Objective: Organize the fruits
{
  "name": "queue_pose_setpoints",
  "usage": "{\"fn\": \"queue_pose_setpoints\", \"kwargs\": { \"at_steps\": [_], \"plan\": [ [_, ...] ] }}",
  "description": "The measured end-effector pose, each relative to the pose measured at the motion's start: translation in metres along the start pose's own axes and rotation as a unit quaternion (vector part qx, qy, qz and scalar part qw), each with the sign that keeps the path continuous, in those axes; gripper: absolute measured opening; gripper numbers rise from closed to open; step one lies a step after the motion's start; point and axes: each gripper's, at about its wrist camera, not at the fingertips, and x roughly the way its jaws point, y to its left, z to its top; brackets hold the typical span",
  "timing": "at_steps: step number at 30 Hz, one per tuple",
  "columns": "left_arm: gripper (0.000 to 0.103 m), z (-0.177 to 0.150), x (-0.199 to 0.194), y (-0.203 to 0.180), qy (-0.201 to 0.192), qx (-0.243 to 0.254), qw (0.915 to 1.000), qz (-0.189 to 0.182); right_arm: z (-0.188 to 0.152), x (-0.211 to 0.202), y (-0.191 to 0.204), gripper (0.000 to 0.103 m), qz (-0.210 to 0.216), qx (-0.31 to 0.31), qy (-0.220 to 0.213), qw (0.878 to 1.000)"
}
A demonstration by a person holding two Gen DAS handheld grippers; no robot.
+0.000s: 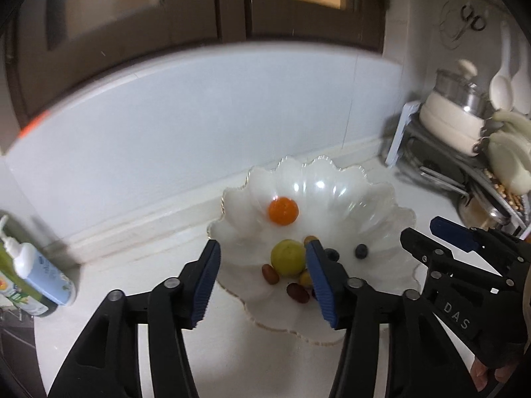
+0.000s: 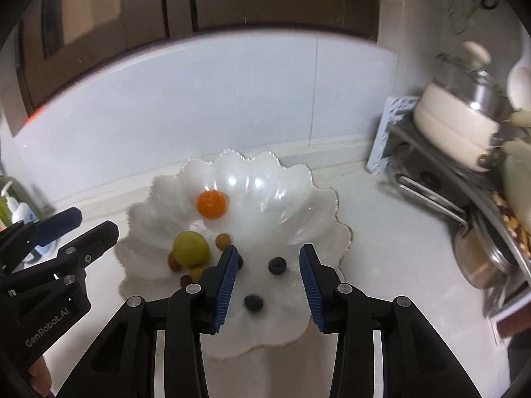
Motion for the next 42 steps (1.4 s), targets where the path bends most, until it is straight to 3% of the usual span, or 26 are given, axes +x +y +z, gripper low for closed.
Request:
{"fn": "queue_pose_setpoints", "kwargs": {
  "at_steps": [2,5,10,17,26,31,42],
  "plan": [
    [0.060,-0.005,-0.017,0.000,-0.019,0.003,0.9998,-0.002,-0.006,-0.022,0.005,0.040,-0.006,0.002,-0.021,1.000],
    [0.068,-0.014,-0.043,0.003,-0.046,0.002,0.9989,-0.007,-0.014,-0.050,0.013,0.056,-0.020,0.002,-0.047,0.999],
    [0.080,-0.031,-0.084,0.009,-0.081,0.010,0.9967,0.004,-0.034,-0.096,0.021,0.060,-0.040,0.014,-0.084,0.996],
    [0.087,-0.061,-0.139,0.008,-0.132,0.014,0.9909,0.020,-0.063,-0.143,0.025,0.067,-0.039,0.020,-0.114,0.992],
    [0.087,-0.098,-0.201,-0.004,-0.156,-0.002,0.9875,0.018,-0.102,-0.211,0.024,0.067,-0.037,0.012,-0.157,0.987],
    [0.091,-0.120,-0.236,-0.014,-0.173,-0.016,0.9846,0.023,-0.125,-0.247,0.021,0.074,-0.042,0.007,-0.176,0.983],
    [0.098,-0.167,-0.298,-0.034,-0.184,-0.021,0.9822,0.033,-0.174,-0.303,0.010,0.078,-0.037,0.006,-0.189,0.981]
  ]
}}
